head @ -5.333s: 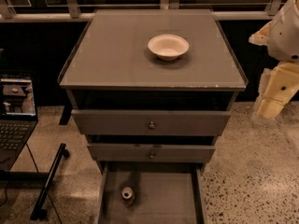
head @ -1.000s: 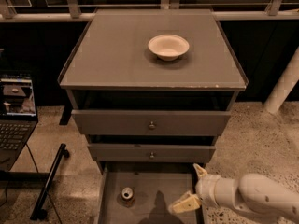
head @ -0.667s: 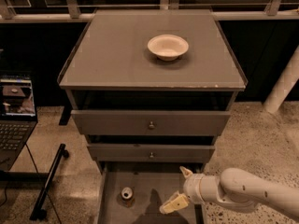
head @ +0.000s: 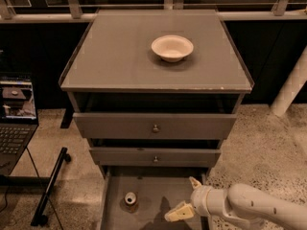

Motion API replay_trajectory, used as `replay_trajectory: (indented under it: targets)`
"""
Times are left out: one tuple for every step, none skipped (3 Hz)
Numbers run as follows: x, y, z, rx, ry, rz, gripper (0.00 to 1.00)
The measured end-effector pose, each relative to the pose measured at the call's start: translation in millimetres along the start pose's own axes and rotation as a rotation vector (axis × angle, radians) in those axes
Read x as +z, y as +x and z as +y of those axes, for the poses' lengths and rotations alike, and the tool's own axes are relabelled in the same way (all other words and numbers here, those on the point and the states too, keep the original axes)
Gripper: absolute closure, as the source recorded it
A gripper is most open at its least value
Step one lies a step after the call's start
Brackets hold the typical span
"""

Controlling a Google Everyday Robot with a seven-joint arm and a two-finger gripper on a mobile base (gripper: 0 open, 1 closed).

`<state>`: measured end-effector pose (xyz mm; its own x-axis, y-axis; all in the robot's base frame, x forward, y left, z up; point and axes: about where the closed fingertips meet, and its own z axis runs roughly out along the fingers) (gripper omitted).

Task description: Pick orange can from bottom drawer and place on counter

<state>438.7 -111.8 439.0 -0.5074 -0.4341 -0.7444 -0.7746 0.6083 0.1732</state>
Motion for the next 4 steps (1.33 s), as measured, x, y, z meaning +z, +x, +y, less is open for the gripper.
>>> replay_trajectory:
  targets:
    - [39,37,-19,0.089,0.014,-0.03,0.0]
    - [81,57,-32,0.142,-0.034,-0.054,0.0]
    - [121,70,-35,0.161,-0.112,-0.026,0.0]
    - [127,66,-33,0.153,-0.12,-0.026,0.0]
